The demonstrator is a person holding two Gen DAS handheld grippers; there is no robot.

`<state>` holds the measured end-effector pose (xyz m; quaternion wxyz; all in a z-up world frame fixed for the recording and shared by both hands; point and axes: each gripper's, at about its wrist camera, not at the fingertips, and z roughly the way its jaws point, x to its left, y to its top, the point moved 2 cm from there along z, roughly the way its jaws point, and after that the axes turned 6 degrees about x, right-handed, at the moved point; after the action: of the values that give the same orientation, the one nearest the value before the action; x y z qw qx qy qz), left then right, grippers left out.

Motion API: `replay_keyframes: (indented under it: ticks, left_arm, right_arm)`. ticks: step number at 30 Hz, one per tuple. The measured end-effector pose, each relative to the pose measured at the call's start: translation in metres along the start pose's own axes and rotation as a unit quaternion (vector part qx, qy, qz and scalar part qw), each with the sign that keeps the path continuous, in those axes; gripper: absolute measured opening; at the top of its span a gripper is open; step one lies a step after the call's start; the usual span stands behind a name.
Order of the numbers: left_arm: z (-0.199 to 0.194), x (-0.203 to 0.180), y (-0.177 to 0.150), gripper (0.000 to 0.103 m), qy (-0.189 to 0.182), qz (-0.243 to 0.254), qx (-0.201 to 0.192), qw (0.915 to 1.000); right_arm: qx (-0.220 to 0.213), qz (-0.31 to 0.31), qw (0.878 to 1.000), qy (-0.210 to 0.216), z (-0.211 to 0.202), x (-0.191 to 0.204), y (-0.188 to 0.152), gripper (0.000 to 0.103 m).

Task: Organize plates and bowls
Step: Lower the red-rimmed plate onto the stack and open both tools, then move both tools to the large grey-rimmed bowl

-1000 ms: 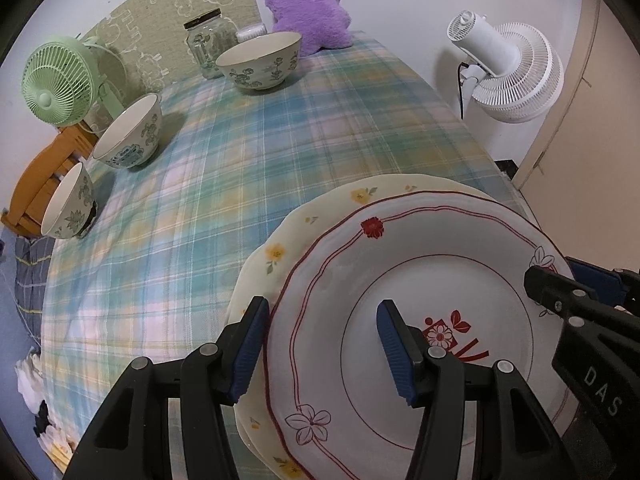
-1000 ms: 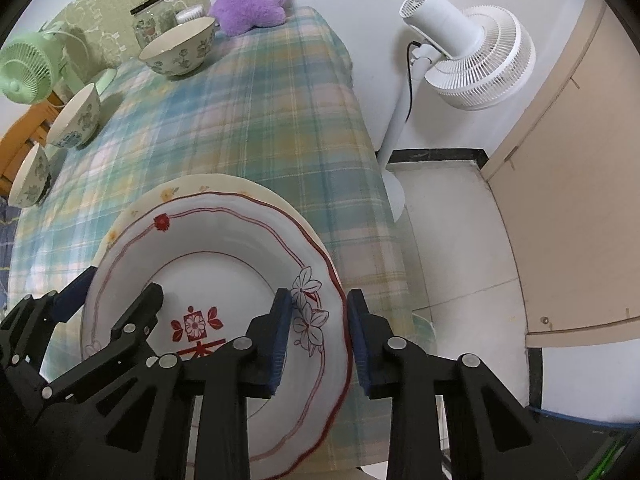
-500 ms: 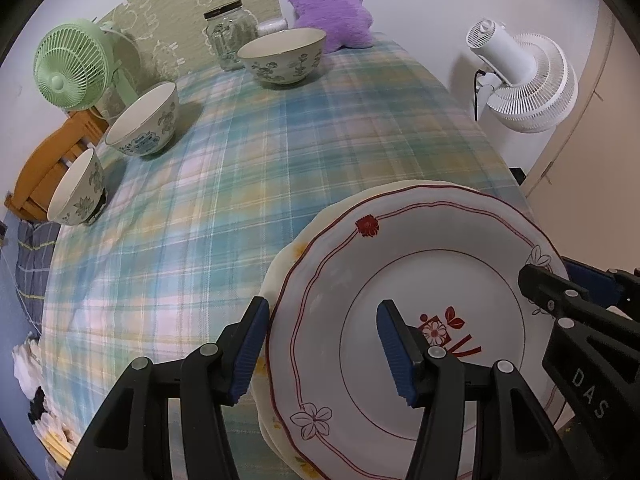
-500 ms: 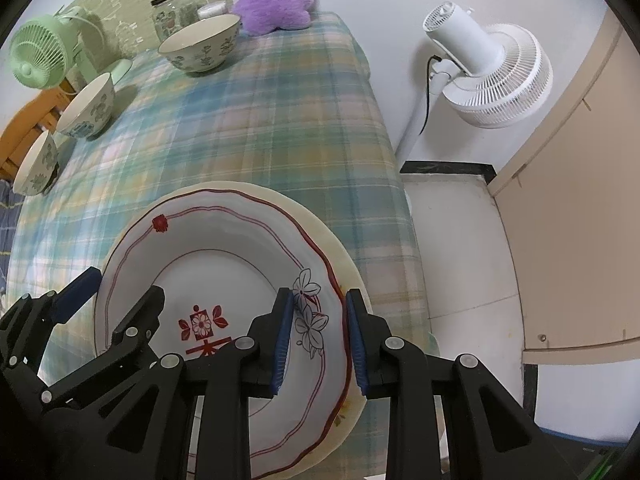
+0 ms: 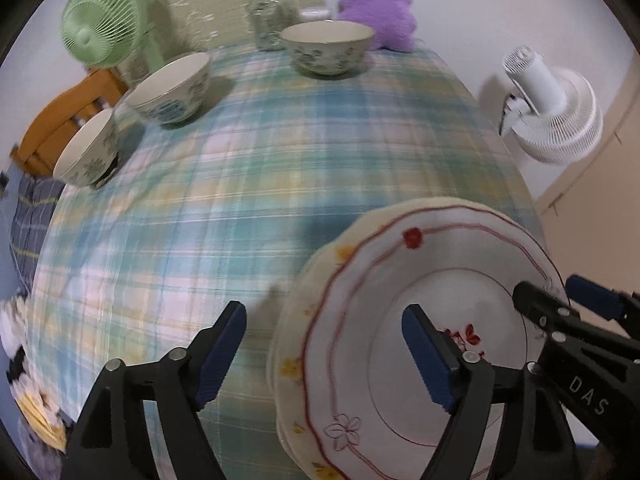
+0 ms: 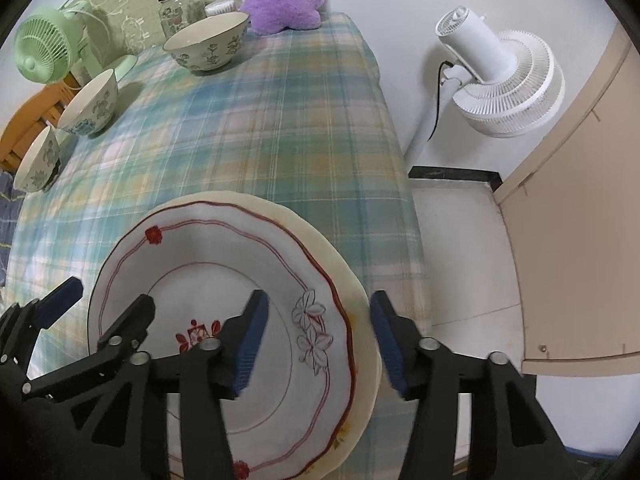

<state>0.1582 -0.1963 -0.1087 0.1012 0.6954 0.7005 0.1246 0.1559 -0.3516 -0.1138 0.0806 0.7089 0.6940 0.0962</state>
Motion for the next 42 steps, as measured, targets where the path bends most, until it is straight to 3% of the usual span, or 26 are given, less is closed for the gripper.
replay_keyframes:
  ticks: [5,18,42]
  left_arm:
    - [-0.005,0.007,0.000,0.087,0.003,-0.010,-0.006,0.9999]
    - [-0.014,0.053,0.003,0.092,-0.023,-0.035,-0.021,0.9989]
    - [-0.033,0.221,0.026,0.095,-0.028,0.011,-0.045,0.9985]
  right_arm:
    - [0.000,-0.009,1.000,0.007,0.002,0.003,0.004,0.067]
    - [-0.021,-0.004,1.000,-0.001,-0.013,0.037,0.011,0.068]
    - [-0.062,0.046,0.997,-0.007,-0.045,0.205,0.019,0.072]
